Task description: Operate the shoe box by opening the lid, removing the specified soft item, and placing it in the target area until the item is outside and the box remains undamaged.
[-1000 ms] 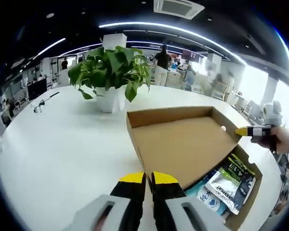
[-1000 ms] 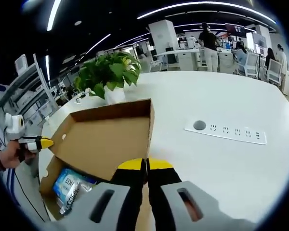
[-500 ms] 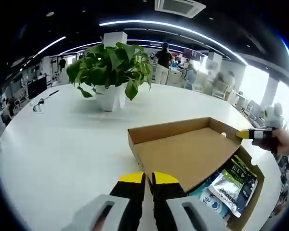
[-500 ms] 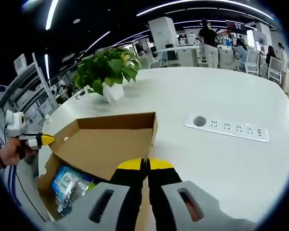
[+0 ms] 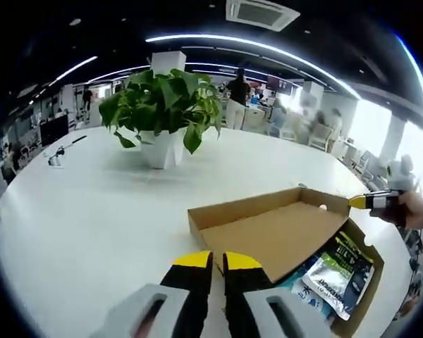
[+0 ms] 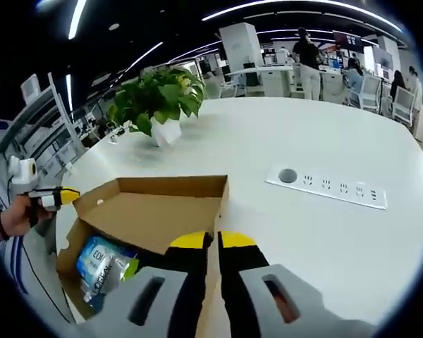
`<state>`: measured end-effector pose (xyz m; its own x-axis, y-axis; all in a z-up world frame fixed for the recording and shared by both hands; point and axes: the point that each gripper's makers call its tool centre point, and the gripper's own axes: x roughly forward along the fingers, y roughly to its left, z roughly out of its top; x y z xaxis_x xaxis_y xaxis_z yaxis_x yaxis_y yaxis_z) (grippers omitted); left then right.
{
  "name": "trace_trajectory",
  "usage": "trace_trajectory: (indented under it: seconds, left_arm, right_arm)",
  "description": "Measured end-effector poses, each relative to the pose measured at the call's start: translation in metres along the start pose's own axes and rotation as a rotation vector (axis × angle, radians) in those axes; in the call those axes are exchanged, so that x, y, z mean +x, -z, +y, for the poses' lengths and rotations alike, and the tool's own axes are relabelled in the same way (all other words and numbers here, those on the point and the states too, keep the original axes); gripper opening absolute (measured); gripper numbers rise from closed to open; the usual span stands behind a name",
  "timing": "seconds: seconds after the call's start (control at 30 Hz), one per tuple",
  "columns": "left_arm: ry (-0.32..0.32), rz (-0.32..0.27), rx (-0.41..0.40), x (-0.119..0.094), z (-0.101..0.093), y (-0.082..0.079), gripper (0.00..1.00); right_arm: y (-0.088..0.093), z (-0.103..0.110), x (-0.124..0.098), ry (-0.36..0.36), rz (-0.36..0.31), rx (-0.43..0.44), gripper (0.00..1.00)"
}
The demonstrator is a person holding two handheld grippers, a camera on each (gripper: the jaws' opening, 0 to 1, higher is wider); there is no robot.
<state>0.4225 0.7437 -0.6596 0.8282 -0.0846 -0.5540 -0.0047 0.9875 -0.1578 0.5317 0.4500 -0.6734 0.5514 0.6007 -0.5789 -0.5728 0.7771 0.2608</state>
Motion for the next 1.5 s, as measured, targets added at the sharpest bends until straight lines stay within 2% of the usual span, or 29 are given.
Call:
trace_trajectory:
  seconds: [0.3, 0.47, 0.63, 0.7, 0.8, 1.0, 1.17, 1.33, 1.5]
  left_arm:
    - [0.014, -0.007, -0.011, -0.023, -0.005, 0.012, 0.11]
    - [0.021, -0.008, -0.018, -0.037, -0.011, 0.021, 0.14]
    - [0.050, -0.011, -0.044, -0.050, -0.022, 0.030, 0.17]
    - [0.087, -0.028, -0.064, -0.058, -0.034, 0.032, 0.18]
    - [0.109, -0.024, -0.044, -0.064, -0.048, 0.039, 0.19]
    - [0.147, -0.005, -0.040, -0.073, -0.068, 0.055, 0.19]
    - [0.184, 0.012, -0.029, -0.078, -0.083, 0.065, 0.19]
    - [0.201, 0.025, -0.010, -0.079, -0.090, 0.070, 0.19]
    - [0.216, 0.034, -0.003, -0.078, -0.096, 0.072, 0.19]
  right_arm:
    - [0.008, -0.001, -0.023, 0.000, -0.001, -0.001, 0.07]
    - [0.021, 0.006, -0.041, -0.005, -0.002, 0.002, 0.09]
    - [0.038, 0.015, -0.060, -0.027, -0.010, 0.031, 0.11]
    - [0.046, 0.019, -0.067, -0.032, -0.007, 0.026, 0.12]
    - [0.056, 0.021, -0.073, -0.040, 0.003, 0.021, 0.15]
    - [0.073, 0.030, -0.091, -0.050, 0.006, 0.023, 0.19]
    - [0.087, 0.026, -0.099, -0.046, -0.002, 0.039, 0.19]
    - [0.103, 0.027, -0.106, -0.042, 0.005, 0.056, 0.18]
    - [0.109, 0.027, -0.113, -0.034, 0.002, 0.071, 0.18]
